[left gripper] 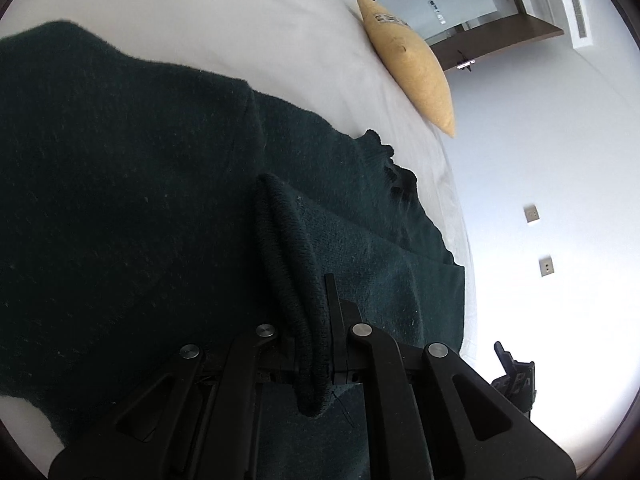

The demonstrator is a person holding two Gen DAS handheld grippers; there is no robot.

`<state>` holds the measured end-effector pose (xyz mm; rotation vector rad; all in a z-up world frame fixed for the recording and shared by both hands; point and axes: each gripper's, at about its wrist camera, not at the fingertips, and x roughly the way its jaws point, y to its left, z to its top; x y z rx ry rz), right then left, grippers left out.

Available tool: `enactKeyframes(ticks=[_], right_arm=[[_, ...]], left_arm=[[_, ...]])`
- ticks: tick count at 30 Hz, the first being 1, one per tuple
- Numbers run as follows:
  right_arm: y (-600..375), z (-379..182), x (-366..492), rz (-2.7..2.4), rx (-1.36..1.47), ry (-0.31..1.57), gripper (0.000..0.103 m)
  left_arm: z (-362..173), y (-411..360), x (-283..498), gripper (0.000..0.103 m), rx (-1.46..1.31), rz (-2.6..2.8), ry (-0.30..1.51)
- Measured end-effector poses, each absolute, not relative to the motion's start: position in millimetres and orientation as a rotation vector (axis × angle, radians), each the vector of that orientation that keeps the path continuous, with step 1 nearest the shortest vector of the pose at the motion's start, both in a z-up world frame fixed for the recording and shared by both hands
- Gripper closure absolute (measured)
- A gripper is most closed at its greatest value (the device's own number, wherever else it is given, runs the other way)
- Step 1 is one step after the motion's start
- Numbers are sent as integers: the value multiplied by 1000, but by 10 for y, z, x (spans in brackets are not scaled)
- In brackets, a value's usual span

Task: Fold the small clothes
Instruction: 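Fold the held sleeve across the sweater body with the right gripper, then grasp the other sleeve cuff with the left gripper and lift it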

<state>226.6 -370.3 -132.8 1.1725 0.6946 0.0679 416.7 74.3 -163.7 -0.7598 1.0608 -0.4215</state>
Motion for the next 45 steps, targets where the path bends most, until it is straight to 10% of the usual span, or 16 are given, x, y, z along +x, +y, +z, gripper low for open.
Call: enactKeyframes(ticks=[29,45], right_arm=[[-3816,-930,3185,212,981,701,14],[-3834,-1284,3093,383,972,842,11]], left_arm=[[-895,582,3935,93,-384,-226,871],[-1440,197,4002,94,-308,-339,952]])
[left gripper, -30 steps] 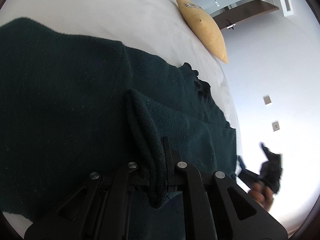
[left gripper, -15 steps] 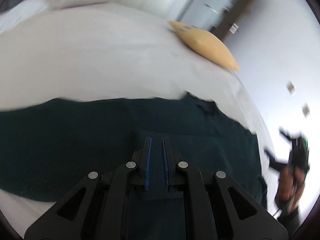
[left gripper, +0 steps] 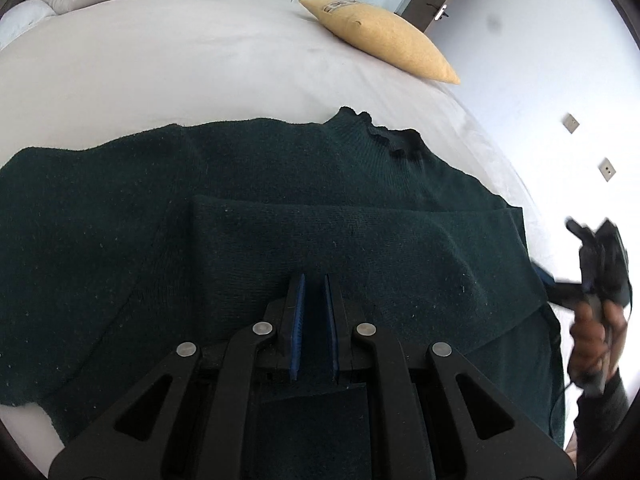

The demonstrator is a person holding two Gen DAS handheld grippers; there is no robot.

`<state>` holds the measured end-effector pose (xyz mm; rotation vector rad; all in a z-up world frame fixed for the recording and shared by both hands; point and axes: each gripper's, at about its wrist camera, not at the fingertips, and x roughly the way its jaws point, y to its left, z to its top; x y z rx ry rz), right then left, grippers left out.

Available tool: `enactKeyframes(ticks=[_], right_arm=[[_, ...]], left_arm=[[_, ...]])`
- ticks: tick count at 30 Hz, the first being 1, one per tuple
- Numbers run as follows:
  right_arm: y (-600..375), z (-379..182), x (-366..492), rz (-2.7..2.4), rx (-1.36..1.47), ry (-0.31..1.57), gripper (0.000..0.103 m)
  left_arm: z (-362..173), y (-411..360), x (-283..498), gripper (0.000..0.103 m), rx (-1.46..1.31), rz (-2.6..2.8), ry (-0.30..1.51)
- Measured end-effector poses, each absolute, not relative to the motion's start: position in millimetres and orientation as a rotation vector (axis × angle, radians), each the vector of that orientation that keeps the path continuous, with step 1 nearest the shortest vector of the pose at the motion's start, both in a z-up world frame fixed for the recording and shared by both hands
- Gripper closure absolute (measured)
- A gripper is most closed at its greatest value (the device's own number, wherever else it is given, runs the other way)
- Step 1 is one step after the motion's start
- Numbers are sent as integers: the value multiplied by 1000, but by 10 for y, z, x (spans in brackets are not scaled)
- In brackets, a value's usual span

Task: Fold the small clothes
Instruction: 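Grasp the other sleeve cuff with the left gripper and lift it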

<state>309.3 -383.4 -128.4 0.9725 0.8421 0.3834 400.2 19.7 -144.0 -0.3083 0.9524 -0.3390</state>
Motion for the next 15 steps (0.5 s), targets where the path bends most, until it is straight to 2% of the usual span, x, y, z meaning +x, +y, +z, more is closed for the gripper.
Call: enactKeyframes(ticks=[5,8,10,12,13,15], right_arm=[[-3809,-1223,2465,353,983,834,11],[-3678,-1159,2068,390,1018,810,10],[-3521,-1094,1928,417,998,808,10],[-3299,-1069,1814,457,993,823,10],[-3192,-1070,1788,472,996,833,10],[-2956,-1086,1739,501,1004,848,10]], left_arm=[[-1270,405,3753,93,-429,-310,945],[-1094,895,3350,93,-610,-294,843],[-1054,1336,3033,76,-739,-240,765],[-1090,1834,2690,5,-887,-139,682],[-1132,2062,2502,0,-966,-79,618],[-1296,2530,2165,0,-1138,14,526]])
